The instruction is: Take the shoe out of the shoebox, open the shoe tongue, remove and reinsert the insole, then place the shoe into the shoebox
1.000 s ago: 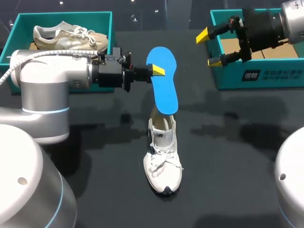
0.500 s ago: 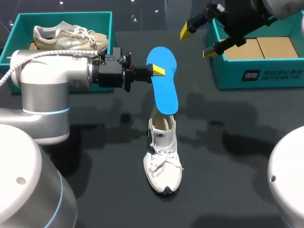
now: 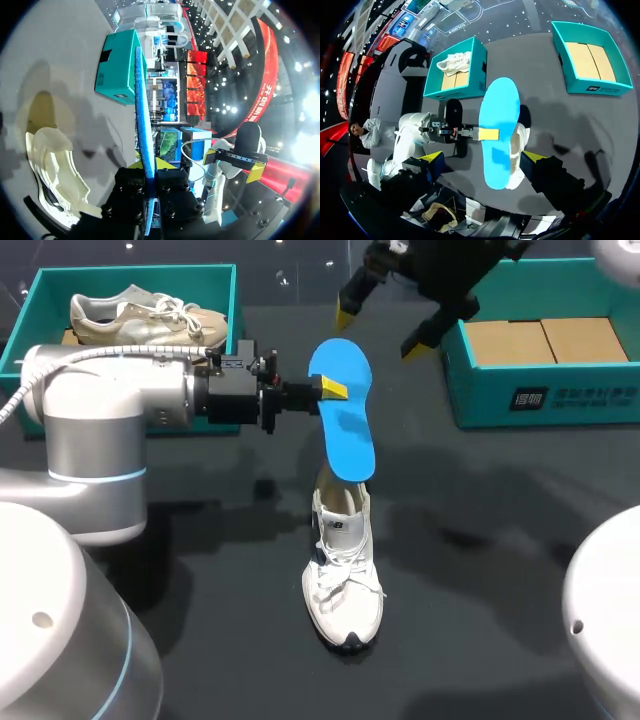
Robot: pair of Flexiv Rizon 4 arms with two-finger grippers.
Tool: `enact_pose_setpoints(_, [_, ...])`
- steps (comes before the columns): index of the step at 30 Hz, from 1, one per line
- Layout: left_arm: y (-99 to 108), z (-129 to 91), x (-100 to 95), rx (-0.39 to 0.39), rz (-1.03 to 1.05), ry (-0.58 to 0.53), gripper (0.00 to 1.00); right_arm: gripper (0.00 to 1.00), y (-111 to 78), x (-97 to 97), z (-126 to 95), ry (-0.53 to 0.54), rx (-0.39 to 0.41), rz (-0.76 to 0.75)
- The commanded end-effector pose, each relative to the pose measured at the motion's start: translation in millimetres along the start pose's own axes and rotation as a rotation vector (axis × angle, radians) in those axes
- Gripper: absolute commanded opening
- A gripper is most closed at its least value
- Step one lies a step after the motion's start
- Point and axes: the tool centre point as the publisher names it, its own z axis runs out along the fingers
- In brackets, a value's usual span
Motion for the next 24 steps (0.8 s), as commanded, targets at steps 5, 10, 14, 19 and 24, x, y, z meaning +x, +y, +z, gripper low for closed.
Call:
enact_pose_setpoints(5, [1.1, -0.5, 0.0, 0.002, 0.0, -0.001, 0.0, 1.0, 11.3, 23.8, 21.2, -0.37, 0.016, 0.025])
enact_pose_setpoints(10, [1.1, -0.5, 0.0, 0.002, 0.0, -0.001, 0.0, 1.0, 9.2, 31.3, 25.5, -0.404, 0.01, 0.033])
enact_pose_setpoints(14, [1.1, -0.5, 0.0, 0.002, 0.0, -0.001, 0.0, 1.0, 7.6, 35.1, 27.0, -0.437, 0.013, 0.04])
enact_pose_setpoints(19, [1.1, -0.5, 0.0, 0.002, 0.0, -0.001, 0.0, 1.0, 6.6, 38.0, 27.4, -0.467, 0.021, 0.037])
enact_pose_setpoints(24, [1.1, -0.5, 0.0, 0.002, 0.0, -0.001, 0.0, 1.0, 4.3, 38.9, 27.7, -0.479, 0.025, 0.038])
